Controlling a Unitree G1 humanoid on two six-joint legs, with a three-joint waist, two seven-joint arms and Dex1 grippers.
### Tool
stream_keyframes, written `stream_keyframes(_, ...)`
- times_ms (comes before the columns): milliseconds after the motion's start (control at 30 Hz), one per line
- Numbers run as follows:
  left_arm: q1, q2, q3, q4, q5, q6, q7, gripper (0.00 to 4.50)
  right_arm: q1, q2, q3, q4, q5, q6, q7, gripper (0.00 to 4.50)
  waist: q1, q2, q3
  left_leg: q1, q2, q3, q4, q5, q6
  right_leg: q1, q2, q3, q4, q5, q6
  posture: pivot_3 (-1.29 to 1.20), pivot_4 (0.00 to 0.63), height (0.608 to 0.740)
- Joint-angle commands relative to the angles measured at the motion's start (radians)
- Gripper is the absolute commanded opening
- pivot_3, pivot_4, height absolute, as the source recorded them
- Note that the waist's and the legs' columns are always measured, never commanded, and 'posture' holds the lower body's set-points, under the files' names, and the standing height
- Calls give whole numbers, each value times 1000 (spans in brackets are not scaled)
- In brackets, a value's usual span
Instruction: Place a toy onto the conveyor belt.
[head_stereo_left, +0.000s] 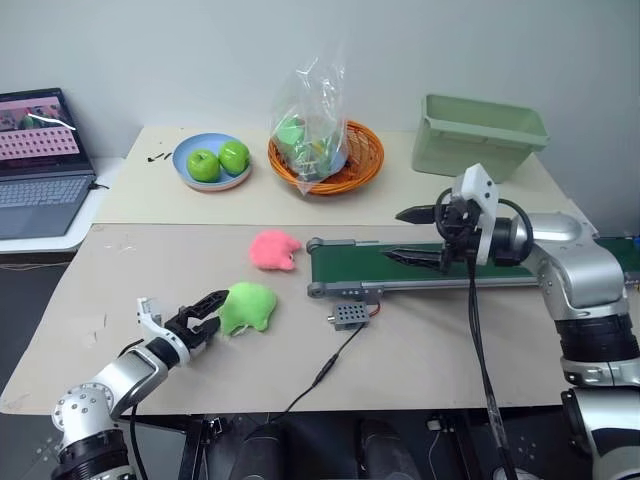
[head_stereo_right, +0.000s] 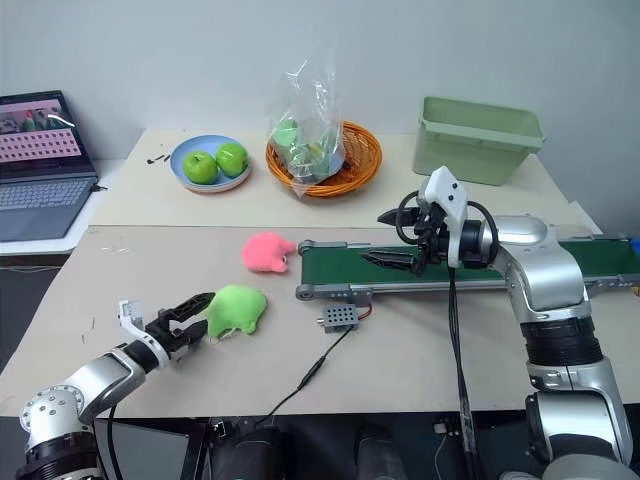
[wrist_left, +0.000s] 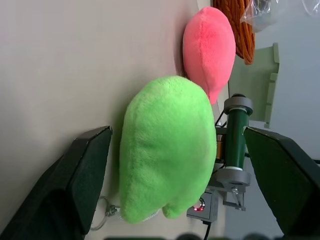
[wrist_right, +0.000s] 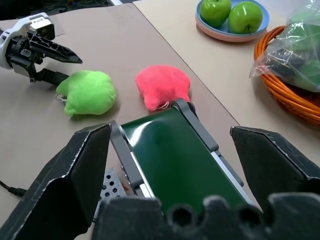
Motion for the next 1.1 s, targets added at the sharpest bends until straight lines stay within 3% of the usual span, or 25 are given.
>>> stream_keyframes(33,-13,-19,-24,4,-31,21,-1,4480,-9,-28,-33,-44,-5,-18,-13,4500,0,0,0,0,0,0,0,0,0,0,0,0,0,0,0,0,150,740)
stream_keyframes(100,-15,-24,-31,12,-26,20,-3,4480,-12,-31,-35,-48,-3,-15,-16,4500,-1,0,0,0,0,0,0,0,0,0,0,0,0,0,0,0,150,740)
stream_keyframes(133,-12,-20,-43,13,-7,20,-11,3958,-12,-32,-36,-50,-1,-13,-18,4500,-1,0,0,0,0,0,0,0,0,0,0,0,0,0,0,0,150,740)
stream_keyframes(167,-8,-21,-55,20,11,21,-6,3811,-8,-33,-37,-52,0,-13,-20,4500,-1,0,0,0,0,0,0,0,0,0,0,0,0,0,0,0,150,740)
stream_keyframes(500,-6,-35,-91,7,105,-33,-78,233,-1,-41,-37,-57,1,-12,-31,4500,3,3,-2,1,0,0,0,0,0,1,0,0,0,0,0,0,150,740)
stream_keyframes(633,-35,-16,-89,-126,210,-212,-236,233,-6,-39,-33,-49,-1,-16,-29,4500,-1,4,-2,1,0,1,0,0,0,1,1,0,0,0,-1,0,150,740)
stream_keyframes(833,-158,2,-114,-237,311,-352,-251,233,-14,-37,-28,-38,-2,-20,-25,4500,3,4,-2,-2,0,0,0,0,0,0,0,0,-1,0,-1,0,150,740)
stream_keyframes(867,-188,31,-160,-246,385,-361,-233,233,-16,-36,-27,-36,-3,-21,-24,4500,3,3,-2,-2,0,0,0,0,0,0,0,0,-1,0,-1,0,150,740)
stream_keyframes(1000,-331,239,-470,-270,905,-604,-272,233,-25,-34,-23,-29,-6,-22,-22,4500,5,3,-2,-2,-1,0,0,0,0,0,1,-1,-1,0,-1,0,150,740)
stream_keyframes(1100,-411,338,-637,-240,1214,-876,-318,233,-28,-33,-21,-24,-7,-24,-22,4500,4,3,-2,-3,-1,0,0,0,0,0,0,-1,-2,0,0,0,150,740)
